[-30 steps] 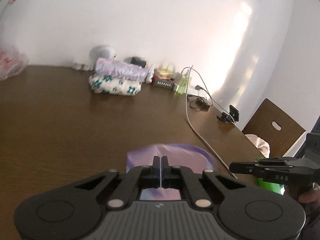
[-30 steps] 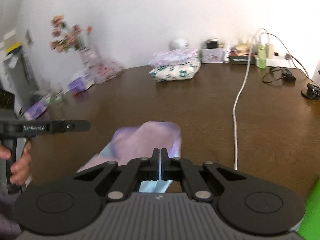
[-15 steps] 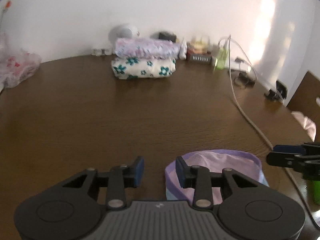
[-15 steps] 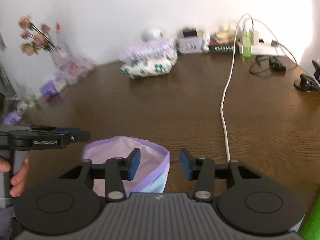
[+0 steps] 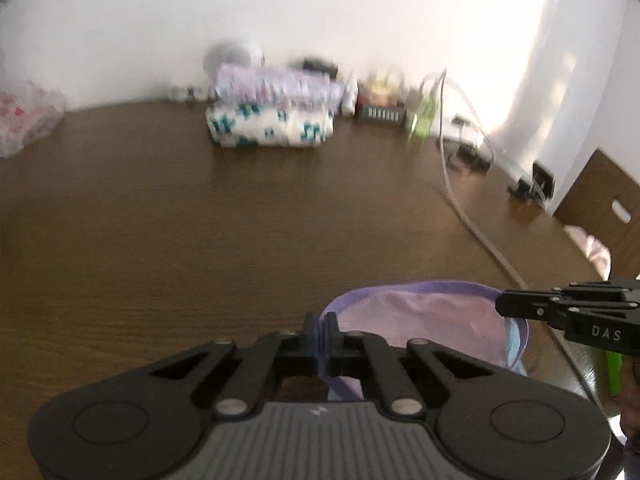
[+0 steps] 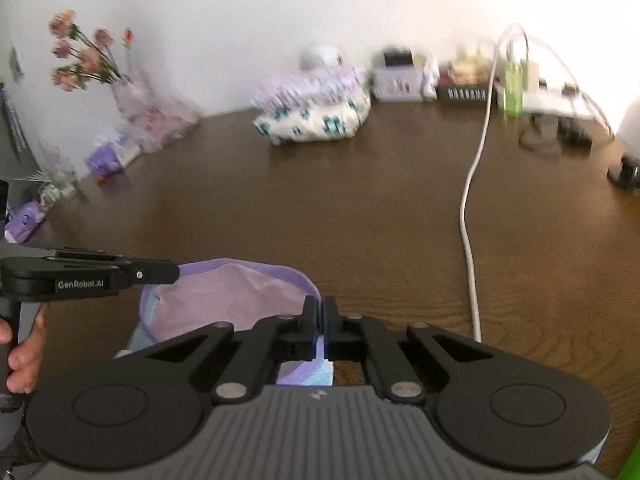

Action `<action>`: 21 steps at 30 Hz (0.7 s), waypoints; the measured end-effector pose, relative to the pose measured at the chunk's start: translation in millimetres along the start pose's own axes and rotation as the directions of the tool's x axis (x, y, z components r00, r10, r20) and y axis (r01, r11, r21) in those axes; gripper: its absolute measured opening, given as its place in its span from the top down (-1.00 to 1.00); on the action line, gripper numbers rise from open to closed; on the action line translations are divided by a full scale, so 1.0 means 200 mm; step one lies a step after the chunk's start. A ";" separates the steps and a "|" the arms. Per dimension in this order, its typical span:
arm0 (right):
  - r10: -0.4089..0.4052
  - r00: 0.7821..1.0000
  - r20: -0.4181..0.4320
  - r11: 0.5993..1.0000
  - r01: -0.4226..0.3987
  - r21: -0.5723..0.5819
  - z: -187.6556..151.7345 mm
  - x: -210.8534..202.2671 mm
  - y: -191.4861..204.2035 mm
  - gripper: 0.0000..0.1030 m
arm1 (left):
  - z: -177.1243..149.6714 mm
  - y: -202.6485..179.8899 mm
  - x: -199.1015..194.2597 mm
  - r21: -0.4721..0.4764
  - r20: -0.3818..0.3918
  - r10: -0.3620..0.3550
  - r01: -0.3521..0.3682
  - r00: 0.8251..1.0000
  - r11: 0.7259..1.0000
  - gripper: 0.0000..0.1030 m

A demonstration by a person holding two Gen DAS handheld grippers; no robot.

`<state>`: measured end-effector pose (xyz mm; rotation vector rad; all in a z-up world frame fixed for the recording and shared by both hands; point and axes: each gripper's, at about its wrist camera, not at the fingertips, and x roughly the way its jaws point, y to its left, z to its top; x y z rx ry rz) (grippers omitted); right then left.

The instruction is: Fold clothes

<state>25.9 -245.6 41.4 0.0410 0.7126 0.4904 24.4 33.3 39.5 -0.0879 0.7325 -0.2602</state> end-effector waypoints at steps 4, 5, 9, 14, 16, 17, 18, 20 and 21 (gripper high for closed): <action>0.035 0.998 0.061 0.997 -0.030 -0.071 -0.05 -0.19 0.05 0.96 | -0.07 -0.03 -0.25 -0.003 0.106 -0.023 0.023 0.994 1.000 0.98; 0.042 0.997 0.069 0.995 -0.035 -0.098 -0.07 -0.24 0.06 0.96 | -0.13 -0.05 -0.31 -0.006 0.119 -0.023 0.024 0.993 1.000 0.98; 0.074 0.997 -0.007 0.976 -0.074 -0.205 -0.29 -0.39 0.12 0.95 | -0.38 -0.10 -0.47 -0.024 0.124 -0.031 0.034 0.992 0.999 0.98; 0.136 0.986 -0.094 0.943 -0.158 -0.293 -0.45 -0.56 0.15 0.79 | -0.58 0.00 -0.58 -0.116 0.084 0.023 -0.013 0.996 0.993 0.89; 0.173 0.985 -0.018 0.951 -0.172 -0.258 -0.41 -0.64 0.12 0.52 | -0.57 0.01 -0.66 -0.112 0.161 -0.014 0.032 0.987 0.993 0.88; 0.178 0.984 0.019 0.956 -0.168 -0.240 -0.38 -0.65 0.11 0.50 | -0.55 0.00 -0.69 -0.104 0.194 -0.032 0.052 0.980 0.993 0.87; 0.178 0.983 0.051 0.960 -0.162 -0.227 -0.36 -0.64 0.11 0.50 | -0.52 -0.03 -0.69 -0.079 0.215 -0.046 0.064 0.976 0.995 0.85; 0.190 0.979 0.078 0.965 -0.171 -0.200 -0.33 -0.58 0.15 0.50 | -0.47 -0.11 -0.63 -0.030 0.236 -0.053 0.062 0.970 0.998 0.75; 0.192 0.979 0.074 0.966 -0.175 -0.189 -0.33 -0.53 0.18 0.50 | -0.46 -0.15 -0.57 -0.014 0.213 -0.047 0.051 0.976 0.999 0.73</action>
